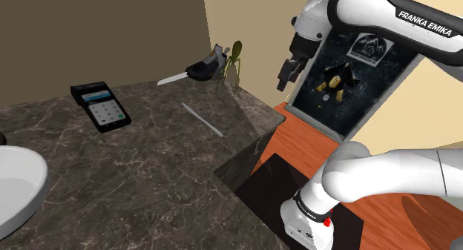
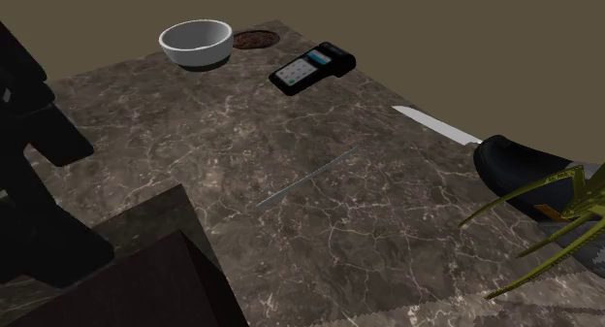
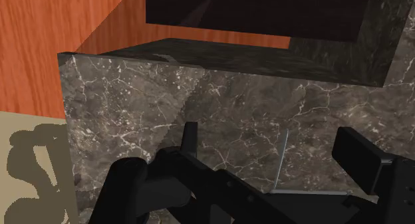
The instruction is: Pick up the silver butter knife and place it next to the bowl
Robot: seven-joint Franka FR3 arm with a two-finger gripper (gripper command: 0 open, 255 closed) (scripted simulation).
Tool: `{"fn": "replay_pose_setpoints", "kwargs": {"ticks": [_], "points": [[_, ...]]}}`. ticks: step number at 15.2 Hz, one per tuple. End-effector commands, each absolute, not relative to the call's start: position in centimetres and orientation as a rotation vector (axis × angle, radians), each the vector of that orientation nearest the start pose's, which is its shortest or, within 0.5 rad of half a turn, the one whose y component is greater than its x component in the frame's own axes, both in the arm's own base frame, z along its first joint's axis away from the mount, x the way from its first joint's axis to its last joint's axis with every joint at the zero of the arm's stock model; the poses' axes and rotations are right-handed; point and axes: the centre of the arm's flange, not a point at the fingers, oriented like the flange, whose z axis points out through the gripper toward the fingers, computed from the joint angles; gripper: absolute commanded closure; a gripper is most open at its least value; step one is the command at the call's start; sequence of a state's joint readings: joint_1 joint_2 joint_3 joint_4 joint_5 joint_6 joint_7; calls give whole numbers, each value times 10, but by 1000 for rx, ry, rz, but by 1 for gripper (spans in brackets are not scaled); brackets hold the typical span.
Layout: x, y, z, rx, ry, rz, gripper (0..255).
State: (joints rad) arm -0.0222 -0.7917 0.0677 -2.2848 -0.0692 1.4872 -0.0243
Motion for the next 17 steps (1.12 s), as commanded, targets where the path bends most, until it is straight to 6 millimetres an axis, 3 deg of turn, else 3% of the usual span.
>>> {"fn": "replay_pose_setpoints", "kwargs": {"ticks": [1, 17], "points": [[297, 13, 618, -3258, -72, 11, 0], [444, 60, 474, -3183, -28, 56, 0]]}}
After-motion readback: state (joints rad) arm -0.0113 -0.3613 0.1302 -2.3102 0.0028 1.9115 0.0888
